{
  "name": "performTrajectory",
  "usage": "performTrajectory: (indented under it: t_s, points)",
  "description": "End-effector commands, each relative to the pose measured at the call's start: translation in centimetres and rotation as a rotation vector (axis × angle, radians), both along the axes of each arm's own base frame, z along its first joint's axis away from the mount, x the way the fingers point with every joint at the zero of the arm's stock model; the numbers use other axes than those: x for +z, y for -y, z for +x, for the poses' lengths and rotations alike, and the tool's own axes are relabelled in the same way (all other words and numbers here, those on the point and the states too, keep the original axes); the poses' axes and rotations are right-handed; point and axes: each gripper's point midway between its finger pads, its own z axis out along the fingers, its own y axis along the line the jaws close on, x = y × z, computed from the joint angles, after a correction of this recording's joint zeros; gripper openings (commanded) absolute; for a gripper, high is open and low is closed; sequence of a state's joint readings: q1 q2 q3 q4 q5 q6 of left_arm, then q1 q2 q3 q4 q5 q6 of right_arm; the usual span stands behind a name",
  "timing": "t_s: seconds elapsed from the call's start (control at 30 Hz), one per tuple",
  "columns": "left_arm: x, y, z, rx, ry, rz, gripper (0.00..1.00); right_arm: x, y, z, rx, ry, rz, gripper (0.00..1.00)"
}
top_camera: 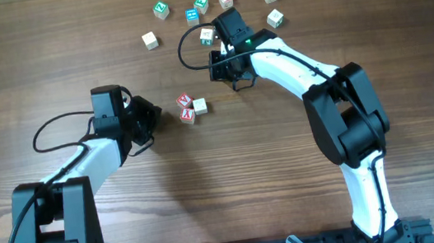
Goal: Form a circle
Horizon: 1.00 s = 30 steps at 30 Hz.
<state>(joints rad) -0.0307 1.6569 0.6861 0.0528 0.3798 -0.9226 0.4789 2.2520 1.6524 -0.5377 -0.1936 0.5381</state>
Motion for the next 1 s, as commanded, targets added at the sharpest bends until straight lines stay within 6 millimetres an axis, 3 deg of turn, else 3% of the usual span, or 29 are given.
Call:
performTrajectory:
  t_s: [0.0, 0.1, 0.17, 0.43, 0.83, 0.97]
  points:
    - [3.4, 1.8, 0.2, -0.151, 0.149, 0.040, 0.04, -0.3, 0.3, 0.6, -0.028, 0.011, -0.026, 0.05]
    - [7.1, 3.2, 0.2, -0.239, 0.288, 0.089, 0.04, -0.4, 0.4, 0.6, -0.031, 0.013, -0.032, 0.05]
    - [7.8, 4.0, -0.1, -0.262, 0.306, 0.087, 0.04, -0.4, 0.8, 0.8, -0.052, 0.017, -0.046, 0.05]
    - [6.2, 7.5, -2.3, -0.375, 0.255, 0.130, 0.04, -0.8, 2.8, 1.3, -0.164, 0.011, -0.106, 0.05]
    - [1.7, 6.4, -2.7, -0.346, 0.129, 0.218, 0.04, -0.9, 3.4, 1.4, -0.192, 0.007, -0.119, 0.05]
    - [1.8, 6.5, -2.4, -0.344, 0.143, 0.217, 0.04, -0.9, 3.4, 1.4, -0.192, 0.007, -0.119, 0.05]
